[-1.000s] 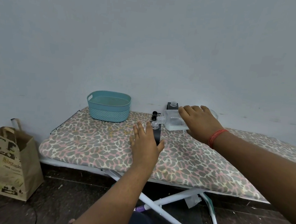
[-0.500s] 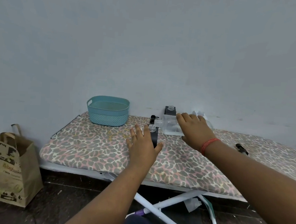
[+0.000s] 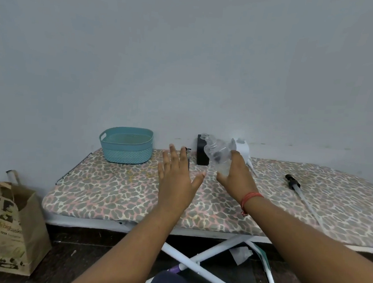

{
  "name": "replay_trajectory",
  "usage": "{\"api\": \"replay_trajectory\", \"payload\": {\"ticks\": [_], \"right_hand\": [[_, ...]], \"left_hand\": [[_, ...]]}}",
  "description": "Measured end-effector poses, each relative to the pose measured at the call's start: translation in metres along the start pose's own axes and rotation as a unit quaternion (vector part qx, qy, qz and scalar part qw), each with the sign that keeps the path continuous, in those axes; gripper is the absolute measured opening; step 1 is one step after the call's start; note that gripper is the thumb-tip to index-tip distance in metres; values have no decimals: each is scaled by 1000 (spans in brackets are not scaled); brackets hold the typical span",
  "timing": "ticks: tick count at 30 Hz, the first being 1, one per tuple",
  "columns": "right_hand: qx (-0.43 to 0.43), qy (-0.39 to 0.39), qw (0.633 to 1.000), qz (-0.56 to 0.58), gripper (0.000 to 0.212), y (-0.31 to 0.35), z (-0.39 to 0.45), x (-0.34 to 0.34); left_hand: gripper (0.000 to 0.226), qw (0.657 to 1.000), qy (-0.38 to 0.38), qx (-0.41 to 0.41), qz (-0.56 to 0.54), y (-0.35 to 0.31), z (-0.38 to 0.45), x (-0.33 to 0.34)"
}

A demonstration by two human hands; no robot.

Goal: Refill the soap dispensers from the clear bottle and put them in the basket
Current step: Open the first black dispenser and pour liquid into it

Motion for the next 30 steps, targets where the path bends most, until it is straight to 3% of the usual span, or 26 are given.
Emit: {"api": "replay_trajectory", "payload": {"ticks": [4,8,18,30], "right_hand": [[52,-47,994,85,49,-18,-6,-17],[96,-90,982,138,48,-44,-12,-40],[125,-146,967,170,67,-99,-24,-75],[138,-130,962,194,79,-117,-30,-79]], "left_hand": [[94,993,-6,110,41,-44,1,4],[90,985,17,165,43,-84,1,23],[90,986,97,138,8,-118,4,77],[100,983,131,125,9,-116,-3,92]]}}
Point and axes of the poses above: each hand's wrist, its own z-axis towards the middle knuckle, its own x-axis out of the palm, y = z × x, the point moved 3 cm from there along z, towards the middle knuckle, and after that the axes turned 6 degrees about x, right-handed, at the moved point
